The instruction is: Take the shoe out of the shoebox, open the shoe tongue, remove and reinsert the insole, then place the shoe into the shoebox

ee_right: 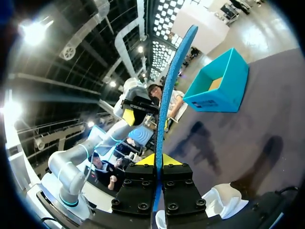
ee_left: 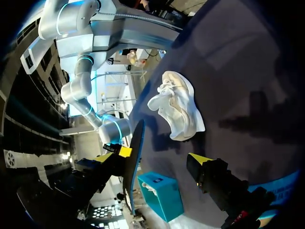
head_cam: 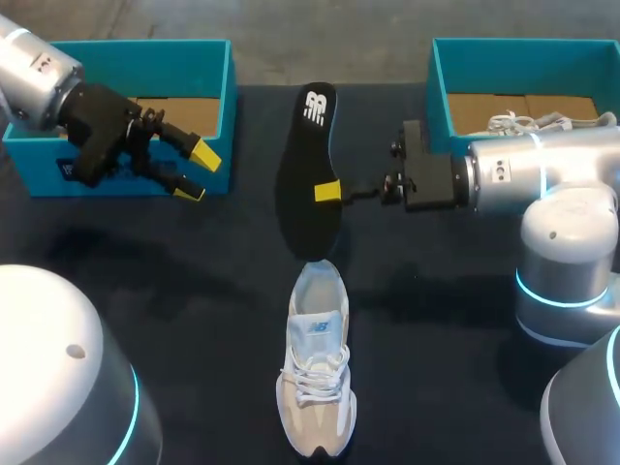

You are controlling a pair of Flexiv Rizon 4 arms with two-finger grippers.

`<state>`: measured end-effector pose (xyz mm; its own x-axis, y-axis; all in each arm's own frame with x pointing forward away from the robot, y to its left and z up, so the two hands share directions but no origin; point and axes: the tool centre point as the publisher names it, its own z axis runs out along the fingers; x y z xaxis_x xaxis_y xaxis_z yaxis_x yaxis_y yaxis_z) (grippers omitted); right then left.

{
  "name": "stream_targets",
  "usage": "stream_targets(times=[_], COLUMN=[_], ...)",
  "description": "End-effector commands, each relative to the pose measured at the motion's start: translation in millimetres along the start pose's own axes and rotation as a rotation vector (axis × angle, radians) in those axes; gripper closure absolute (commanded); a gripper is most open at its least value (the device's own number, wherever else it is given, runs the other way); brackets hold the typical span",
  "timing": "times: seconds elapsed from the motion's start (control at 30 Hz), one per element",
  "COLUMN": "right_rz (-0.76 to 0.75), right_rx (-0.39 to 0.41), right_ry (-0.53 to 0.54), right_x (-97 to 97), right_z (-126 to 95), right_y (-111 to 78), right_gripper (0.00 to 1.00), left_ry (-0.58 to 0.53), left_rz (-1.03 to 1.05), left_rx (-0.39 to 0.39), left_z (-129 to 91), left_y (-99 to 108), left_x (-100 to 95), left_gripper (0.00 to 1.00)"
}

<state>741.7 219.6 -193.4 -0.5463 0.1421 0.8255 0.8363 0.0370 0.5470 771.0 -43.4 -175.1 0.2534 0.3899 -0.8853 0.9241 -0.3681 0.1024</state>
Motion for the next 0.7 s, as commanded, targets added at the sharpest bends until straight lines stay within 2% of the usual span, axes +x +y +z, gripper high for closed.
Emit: stream_targets(times=[0.03,0.47,0.5,0.57,0.63,0.7], right_rz=[0.0,0.0,-0.004,-0.015,-0.028,-0.037], right_rx=[-0.001,-0.001,-0.011,-0.006,-0.008,-0.008], right_ry=[-0.001,-0.001,0.026,-0.013,0.004,-0.013], right_x=[-0.7,-0.7,-1.5,-2.0,-3.5,-8.1], right_z=[2,2,0,-1,-1,-1], right_y=[-0.1,-0.1,-0.6,-2.4,-3.6,-9.0], right_gripper=[1.0,1.0,1.0,1.0,1.0,1.0], left_ry=[0.004,0.006,0.001,0.006,0.01,0.012], left_rz=[0.001,-0.005,-0.006,0.001,0.016,0.01], left_rx=[-0.003,-0.016,-0.017,-0.021,-0.02,-0.014], left_z=[0,2,2,1,1,5], left_y=[-1,-1,-1,-4,-6,-9], left_x=[-1.1,0.4,0.2,-2.0,-1.4,8.0], left_gripper=[0.0,0.0,0.0,0.0,0.0,0.0])
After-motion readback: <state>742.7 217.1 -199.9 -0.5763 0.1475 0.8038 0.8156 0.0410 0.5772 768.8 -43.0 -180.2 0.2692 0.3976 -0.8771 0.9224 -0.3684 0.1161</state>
